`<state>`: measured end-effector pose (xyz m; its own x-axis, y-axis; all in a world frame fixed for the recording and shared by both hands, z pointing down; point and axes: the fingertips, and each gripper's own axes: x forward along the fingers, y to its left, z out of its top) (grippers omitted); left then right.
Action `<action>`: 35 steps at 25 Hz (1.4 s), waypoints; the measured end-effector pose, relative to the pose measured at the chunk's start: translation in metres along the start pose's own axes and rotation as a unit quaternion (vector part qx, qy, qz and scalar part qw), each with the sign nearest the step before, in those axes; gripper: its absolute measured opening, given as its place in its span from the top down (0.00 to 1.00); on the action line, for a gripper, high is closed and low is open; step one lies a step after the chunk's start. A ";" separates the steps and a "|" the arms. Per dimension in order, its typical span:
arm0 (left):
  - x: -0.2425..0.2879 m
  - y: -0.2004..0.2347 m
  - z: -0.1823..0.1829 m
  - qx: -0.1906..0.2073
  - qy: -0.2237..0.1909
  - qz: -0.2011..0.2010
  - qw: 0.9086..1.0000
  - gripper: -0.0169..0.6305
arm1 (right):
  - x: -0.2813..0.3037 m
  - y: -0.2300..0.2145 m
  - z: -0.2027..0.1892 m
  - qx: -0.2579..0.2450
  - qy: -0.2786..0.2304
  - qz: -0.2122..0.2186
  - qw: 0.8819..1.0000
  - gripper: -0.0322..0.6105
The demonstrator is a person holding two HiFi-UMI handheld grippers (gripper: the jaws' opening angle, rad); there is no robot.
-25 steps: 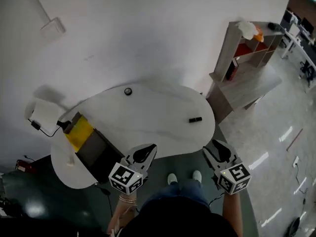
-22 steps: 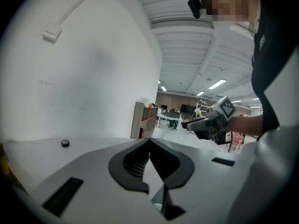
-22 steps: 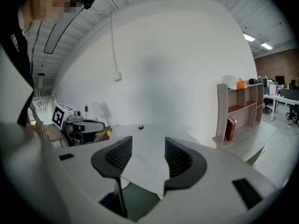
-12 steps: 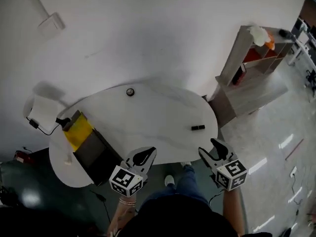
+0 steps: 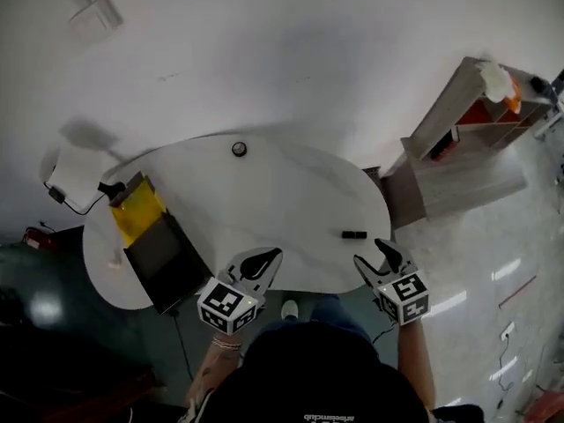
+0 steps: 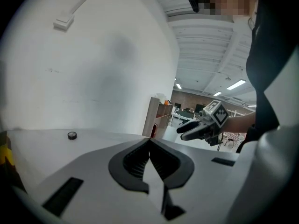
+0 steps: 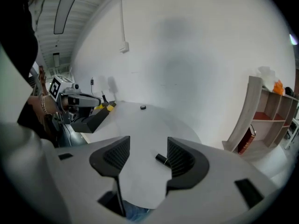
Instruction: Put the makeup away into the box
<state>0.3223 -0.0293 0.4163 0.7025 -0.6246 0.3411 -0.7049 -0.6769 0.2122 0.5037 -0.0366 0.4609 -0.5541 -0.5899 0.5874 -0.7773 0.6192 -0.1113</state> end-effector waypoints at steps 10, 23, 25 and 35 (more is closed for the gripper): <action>0.042 0.003 -0.021 -0.048 0.031 0.013 0.998 0.95 | 0.025 -0.038 -0.016 0.001 0.044 0.031 0.999 0.56; 0.091 0.008 -0.074 -0.081 0.075 0.031 0.993 0.95 | 0.060 -0.058 -0.053 0.014 0.102 0.109 0.989 0.56; 0.097 0.007 -0.078 -0.092 0.077 0.036 0.992 0.95 | 0.066 -0.060 -0.057 0.020 0.109 0.124 0.986 0.56; 0.110 0.008 -0.086 -0.123 0.082 0.072 0.986 0.95 | 0.091 -0.064 -0.084 -0.019 0.149 0.172 0.974 0.57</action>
<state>0.3850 -0.0700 0.5343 0.5815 -0.6222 0.5241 -0.8134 -0.4578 0.3590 0.5279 -0.0869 0.5890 -0.6643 -0.1708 0.7277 -0.5461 0.7757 -0.3164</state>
